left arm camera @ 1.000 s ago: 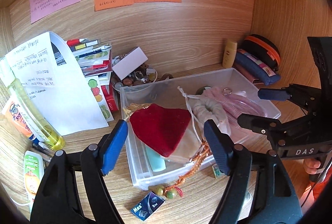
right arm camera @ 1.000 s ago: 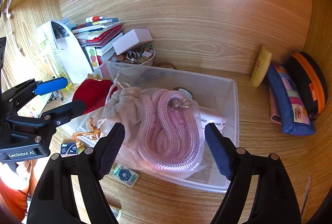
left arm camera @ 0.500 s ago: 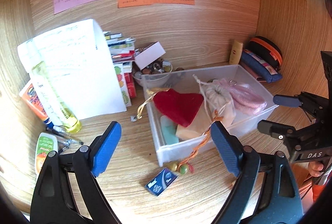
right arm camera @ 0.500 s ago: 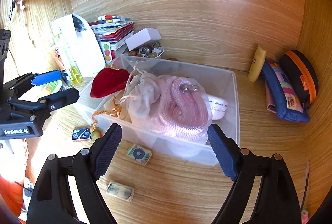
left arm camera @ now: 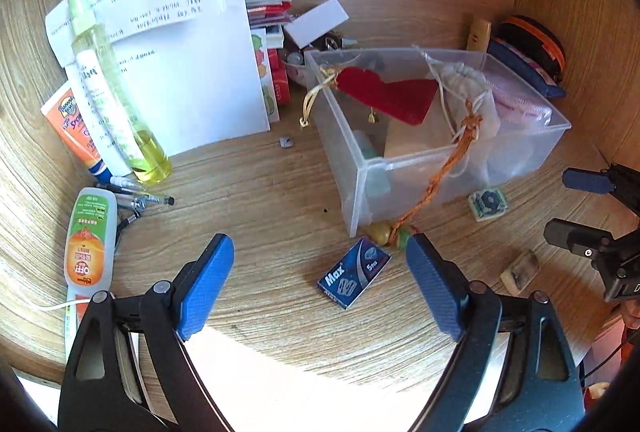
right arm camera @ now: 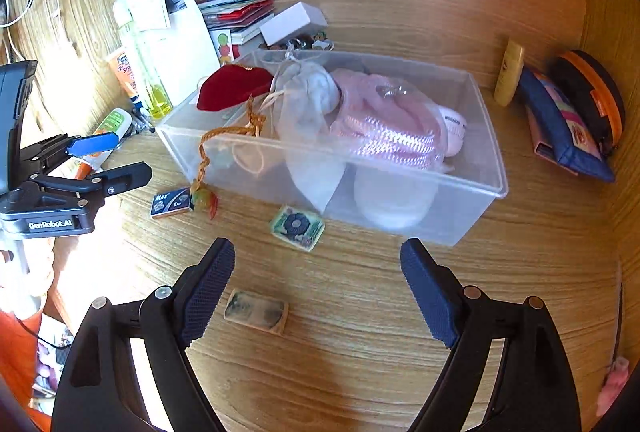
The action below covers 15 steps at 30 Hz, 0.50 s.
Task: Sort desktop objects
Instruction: 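Reach the left gripper to the blue Max box while the right gripper approaches the beige soap bar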
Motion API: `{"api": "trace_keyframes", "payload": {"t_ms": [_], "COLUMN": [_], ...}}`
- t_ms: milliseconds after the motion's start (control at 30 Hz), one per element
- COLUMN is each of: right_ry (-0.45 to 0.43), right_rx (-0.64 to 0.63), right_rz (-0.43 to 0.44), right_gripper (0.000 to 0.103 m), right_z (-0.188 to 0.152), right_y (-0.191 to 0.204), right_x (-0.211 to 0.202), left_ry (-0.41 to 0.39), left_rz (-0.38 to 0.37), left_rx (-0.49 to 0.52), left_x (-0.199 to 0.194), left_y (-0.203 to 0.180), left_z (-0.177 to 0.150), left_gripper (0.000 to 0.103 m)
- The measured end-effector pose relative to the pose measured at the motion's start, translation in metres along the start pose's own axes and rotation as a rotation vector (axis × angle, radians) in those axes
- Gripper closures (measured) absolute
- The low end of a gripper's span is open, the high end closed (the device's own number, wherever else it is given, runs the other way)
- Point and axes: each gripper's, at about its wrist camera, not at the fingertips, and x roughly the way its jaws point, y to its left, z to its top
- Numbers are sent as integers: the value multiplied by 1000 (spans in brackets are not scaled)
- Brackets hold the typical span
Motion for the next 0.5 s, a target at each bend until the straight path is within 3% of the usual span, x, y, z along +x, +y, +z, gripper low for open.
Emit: {"api": "trace_keyframes", "payload": {"t_ms": [300,500], "right_ry": [81,110], "right_rx": [-11,-35], "right_rz": [-2,12], "right_gripper": [20,20], "right_z": [-27,-33], "right_y": [18,27], "right_x": [21,30], "left_ry": [103,82], "left_rz": [-43,-29], "left_rx": [17,64], "left_x": [29,33], "left_y": [1,-6], "left_z": [-16,-16], "left_gripper": [14,15]}}
